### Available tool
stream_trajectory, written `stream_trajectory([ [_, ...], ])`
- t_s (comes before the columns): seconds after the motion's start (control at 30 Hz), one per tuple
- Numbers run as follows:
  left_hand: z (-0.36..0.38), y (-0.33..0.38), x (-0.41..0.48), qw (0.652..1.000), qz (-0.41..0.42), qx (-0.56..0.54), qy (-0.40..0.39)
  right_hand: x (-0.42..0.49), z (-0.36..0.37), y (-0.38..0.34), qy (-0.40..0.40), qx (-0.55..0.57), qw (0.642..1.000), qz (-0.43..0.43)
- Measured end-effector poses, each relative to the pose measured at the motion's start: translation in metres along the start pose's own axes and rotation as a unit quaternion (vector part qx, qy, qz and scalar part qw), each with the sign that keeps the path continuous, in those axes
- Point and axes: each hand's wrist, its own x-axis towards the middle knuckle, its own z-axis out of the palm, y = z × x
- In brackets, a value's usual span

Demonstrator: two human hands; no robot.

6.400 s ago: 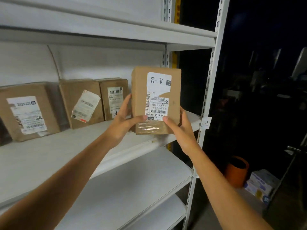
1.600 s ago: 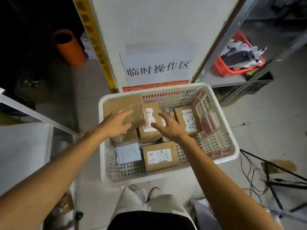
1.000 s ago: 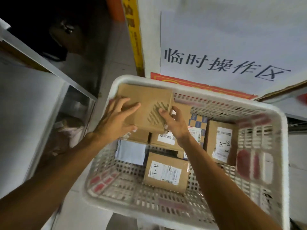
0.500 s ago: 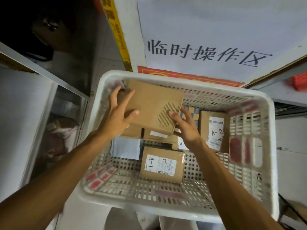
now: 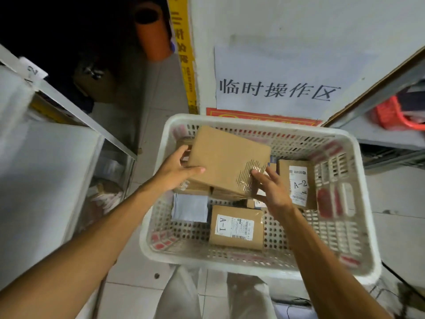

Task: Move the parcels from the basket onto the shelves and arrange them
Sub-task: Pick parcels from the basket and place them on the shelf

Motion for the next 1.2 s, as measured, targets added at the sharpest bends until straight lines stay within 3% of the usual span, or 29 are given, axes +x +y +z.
stream_trajectory([
  [0.23, -0.037, 0.068, -0.061, 0.997, 0.067, 0.007, 0.043, -0.052, 0.021, -0.064, -0.022, -0.018, 0.992, -0.12],
  [0.37, -0.062, 0.097, -0.12, 0.981, 0.102, -0.022, 0.161, -0.08, 0.051, -0.111, -0.115, -0.06, 0.972, -0.194],
  [0.53, -0.089, 0.122, -0.211, 0.938, 0.127, -0.158, 0.282, -0.114, 0.104, -0.152, -0.198, -0.093, 0.936, -0.276],
  [0.8, -0.139, 0.121, -0.336, 0.864, 0.095, -0.256, 0.423, -0.177, 0.207, -0.168, -0.318, -0.096, 0.912, -0.239],
  [1.0, -0.167, 0.083, -0.41, 0.868, 0.096, -0.245, 0.421, -0.21, 0.268, -0.16, -0.431, -0.133, 0.865, -0.221],
  [1.2, -0.186, 0.046, -0.46, 0.824, 0.145, -0.311, 0.452, -0.252, 0.328, -0.139, -0.419, -0.156, 0.865, -0.229],
])
